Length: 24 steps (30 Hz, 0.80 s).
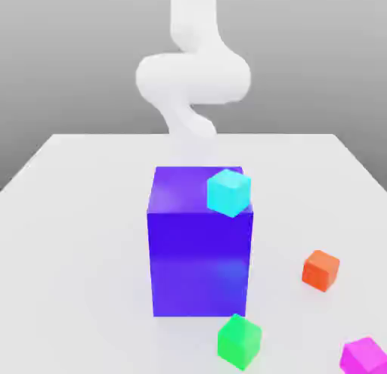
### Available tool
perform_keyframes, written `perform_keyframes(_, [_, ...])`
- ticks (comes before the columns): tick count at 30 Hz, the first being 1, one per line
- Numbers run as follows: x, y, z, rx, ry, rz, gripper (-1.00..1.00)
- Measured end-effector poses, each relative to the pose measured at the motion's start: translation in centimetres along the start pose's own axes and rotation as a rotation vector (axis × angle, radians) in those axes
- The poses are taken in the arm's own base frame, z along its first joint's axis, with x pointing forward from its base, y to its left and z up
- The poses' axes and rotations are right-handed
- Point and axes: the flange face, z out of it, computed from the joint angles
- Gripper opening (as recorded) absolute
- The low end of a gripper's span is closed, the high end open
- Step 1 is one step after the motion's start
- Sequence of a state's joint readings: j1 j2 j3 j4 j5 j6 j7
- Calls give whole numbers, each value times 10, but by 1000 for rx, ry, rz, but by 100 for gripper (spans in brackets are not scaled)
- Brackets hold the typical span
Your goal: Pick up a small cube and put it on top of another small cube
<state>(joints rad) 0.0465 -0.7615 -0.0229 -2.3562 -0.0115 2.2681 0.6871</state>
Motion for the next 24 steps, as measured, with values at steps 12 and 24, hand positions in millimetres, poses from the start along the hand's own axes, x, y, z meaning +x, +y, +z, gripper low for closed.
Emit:
perform_keyframes(12, [-136,54,183,-199,-600,-690,0])
perform_keyframes(24, [-182,87,246,-203,-662,-749,-100])
